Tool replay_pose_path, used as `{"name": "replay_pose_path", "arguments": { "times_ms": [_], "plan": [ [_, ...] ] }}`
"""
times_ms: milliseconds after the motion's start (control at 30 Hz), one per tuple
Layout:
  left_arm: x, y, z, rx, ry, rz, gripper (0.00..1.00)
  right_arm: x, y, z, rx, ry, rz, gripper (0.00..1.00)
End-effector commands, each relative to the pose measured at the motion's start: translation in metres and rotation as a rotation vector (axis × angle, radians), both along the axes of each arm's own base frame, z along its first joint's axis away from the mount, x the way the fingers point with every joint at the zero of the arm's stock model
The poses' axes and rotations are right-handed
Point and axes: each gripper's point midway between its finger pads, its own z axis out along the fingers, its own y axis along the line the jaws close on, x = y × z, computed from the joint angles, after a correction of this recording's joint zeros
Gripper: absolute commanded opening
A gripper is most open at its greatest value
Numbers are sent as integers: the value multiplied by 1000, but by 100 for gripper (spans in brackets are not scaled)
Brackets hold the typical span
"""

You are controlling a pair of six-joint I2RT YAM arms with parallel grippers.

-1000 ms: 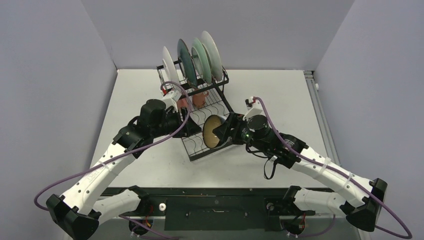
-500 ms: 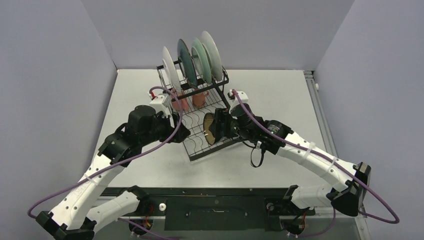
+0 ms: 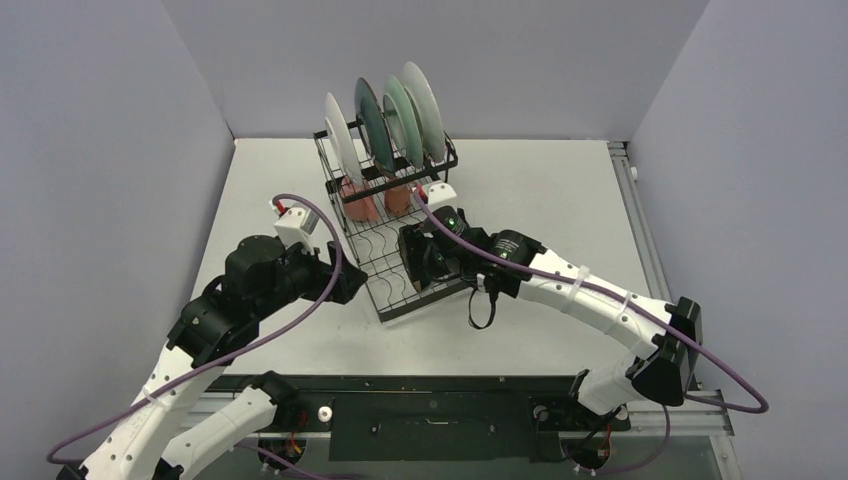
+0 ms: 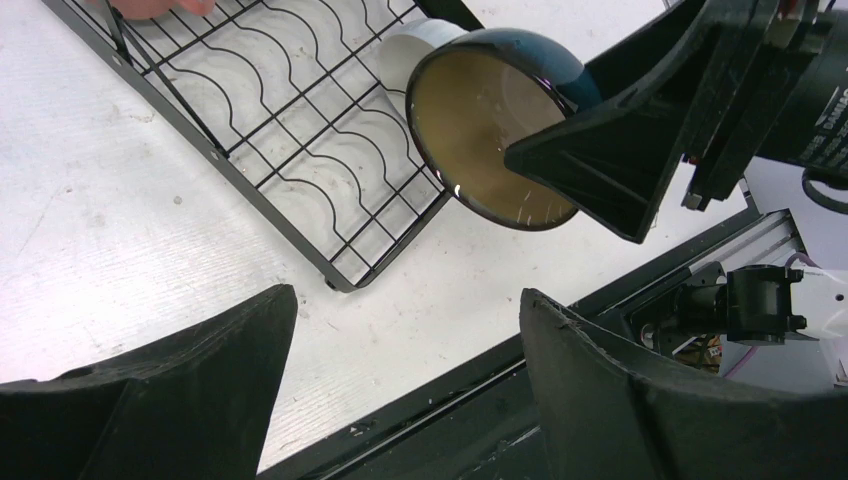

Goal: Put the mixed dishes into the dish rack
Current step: Insert the bowl into the dish rack.

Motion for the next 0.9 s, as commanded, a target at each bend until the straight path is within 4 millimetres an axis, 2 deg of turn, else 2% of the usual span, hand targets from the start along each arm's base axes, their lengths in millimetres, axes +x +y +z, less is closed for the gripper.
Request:
{"name": "replay_pose_path", "arguments": {
  "times_ms": [0, 233, 367, 567, 867],
  "plan": [
    [-2, 5, 0, -3, -42, 0, 81, 18, 18, 45, 53, -131, 1, 0],
    [-8, 5, -4, -18, -47, -15, 100, 23, 35, 36, 1, -127, 31, 0],
    [-12, 6, -7, -21, -51, -22, 96, 27, 45, 34, -24, -129, 45, 0],
    [-17, 9, -6, -36, -87, -29, 96, 35, 57, 15, -87, -118, 68, 0],
    [-19, 9, -18, -43, -102, -42, 96, 47, 62, -8, -184, -124, 76, 0]
  ]
}}
